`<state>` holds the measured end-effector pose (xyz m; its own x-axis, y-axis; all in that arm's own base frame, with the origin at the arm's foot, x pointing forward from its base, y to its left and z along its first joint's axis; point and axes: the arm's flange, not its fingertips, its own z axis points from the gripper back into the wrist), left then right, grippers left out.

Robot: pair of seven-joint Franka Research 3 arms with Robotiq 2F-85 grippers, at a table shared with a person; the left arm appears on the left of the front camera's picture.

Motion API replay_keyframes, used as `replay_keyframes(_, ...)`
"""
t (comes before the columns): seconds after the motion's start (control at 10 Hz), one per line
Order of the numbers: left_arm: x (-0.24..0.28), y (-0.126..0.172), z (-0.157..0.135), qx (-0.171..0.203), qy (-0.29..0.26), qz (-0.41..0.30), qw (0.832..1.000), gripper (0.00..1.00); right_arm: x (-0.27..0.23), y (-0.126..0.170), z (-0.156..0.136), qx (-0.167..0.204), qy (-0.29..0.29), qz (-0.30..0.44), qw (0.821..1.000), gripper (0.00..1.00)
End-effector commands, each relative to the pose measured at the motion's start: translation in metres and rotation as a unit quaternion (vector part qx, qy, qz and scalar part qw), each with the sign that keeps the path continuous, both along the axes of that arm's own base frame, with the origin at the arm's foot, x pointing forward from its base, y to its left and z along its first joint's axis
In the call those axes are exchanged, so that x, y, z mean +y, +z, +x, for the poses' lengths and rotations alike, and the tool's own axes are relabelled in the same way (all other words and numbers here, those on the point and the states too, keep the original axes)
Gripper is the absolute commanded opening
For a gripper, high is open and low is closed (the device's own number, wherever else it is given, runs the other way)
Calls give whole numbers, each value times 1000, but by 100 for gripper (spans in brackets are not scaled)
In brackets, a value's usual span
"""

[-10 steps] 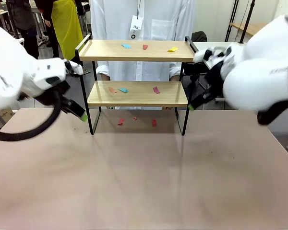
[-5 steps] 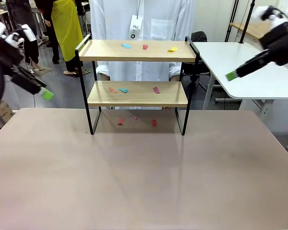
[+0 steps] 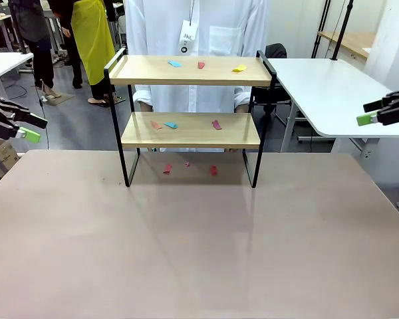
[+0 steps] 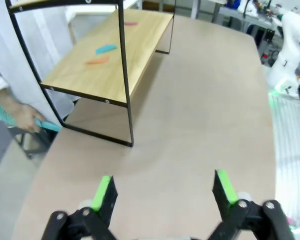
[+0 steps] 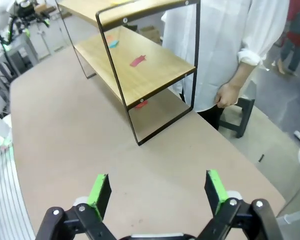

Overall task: Clean the shelf.
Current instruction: Pick up the Duster handed by the human.

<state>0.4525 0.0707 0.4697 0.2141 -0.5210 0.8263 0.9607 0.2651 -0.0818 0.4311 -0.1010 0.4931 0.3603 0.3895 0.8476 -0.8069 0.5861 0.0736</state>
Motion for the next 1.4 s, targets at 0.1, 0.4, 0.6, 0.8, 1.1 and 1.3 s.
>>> replay_keyframes(0.1,0,0,0,0,0,0,1000,100,0,0,0,0,0,0,1000,100)
replay_keyframes(0.4,2,-8,6,16,9,21,1000,100,2,-9,0,9,6,-3,1000,100)
replay_keyframes(0.6,33,-11,24,10,38,-21,999,100,-44,-14,41,19,-1,52,998,100)
replay_keyframes(0.8,55,-29,52,23,24,-61,998,100,-74,-33,58,-8,23,109,994,100)
replay_keyframes(1.1,74,-55,76,17,-3,-116,993,100,-109,-62,84,-25,70,162,984,100)
replay_keyframes(1.3,89,-71,89,1,4,-173,985,100,-128,-79,99,-47,82,182,979,100)
